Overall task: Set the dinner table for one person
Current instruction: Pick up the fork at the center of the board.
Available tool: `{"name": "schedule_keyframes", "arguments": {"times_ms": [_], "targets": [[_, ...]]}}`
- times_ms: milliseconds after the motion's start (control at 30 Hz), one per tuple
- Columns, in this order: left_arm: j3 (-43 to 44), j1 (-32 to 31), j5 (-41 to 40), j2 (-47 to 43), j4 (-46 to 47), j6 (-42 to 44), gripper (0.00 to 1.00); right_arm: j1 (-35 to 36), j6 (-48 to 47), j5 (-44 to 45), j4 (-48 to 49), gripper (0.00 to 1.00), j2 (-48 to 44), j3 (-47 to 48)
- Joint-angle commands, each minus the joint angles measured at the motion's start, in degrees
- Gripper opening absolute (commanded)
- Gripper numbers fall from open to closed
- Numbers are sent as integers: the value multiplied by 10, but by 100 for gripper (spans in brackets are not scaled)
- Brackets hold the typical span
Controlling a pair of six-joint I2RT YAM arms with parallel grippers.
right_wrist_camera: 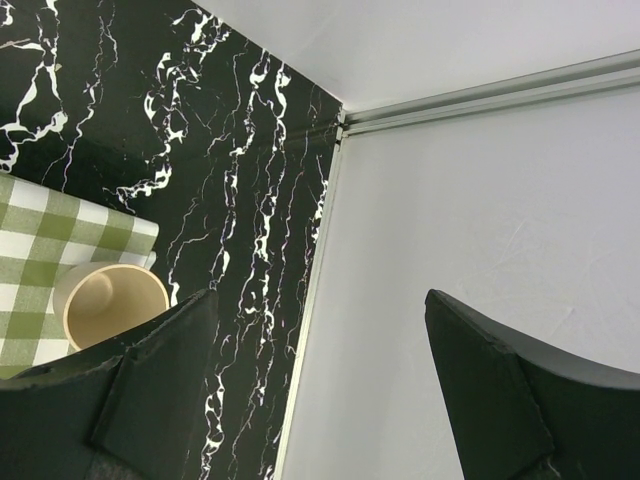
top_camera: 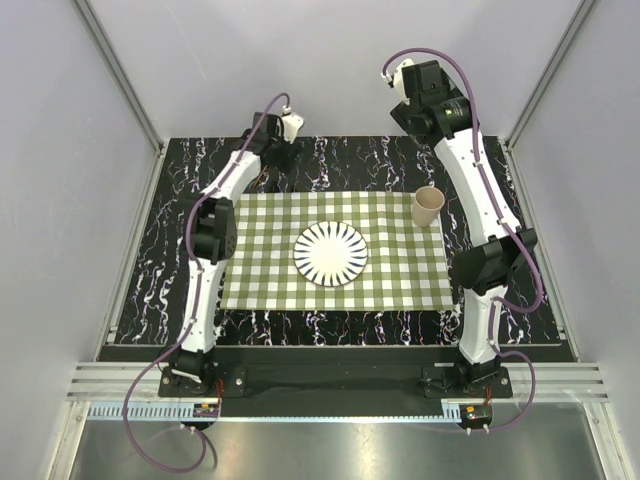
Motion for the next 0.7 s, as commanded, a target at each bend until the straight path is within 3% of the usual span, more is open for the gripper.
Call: {"name": "schedule_keyframes", "arguments": {"times_ms": [0,300,567,667], "targets": [[5,-14,-17,11,21,41,84,7,-5,20,6,91,-3,34],[8,1,-95,22,1,64,89,7,-4,23,7,91,6,46],[21,32,-56,25,-28,47,91,11,-4,21,7,91,23,72],[16,33,-54,22,-32,46,96,12,-4,24,7,91,25,72]]}}
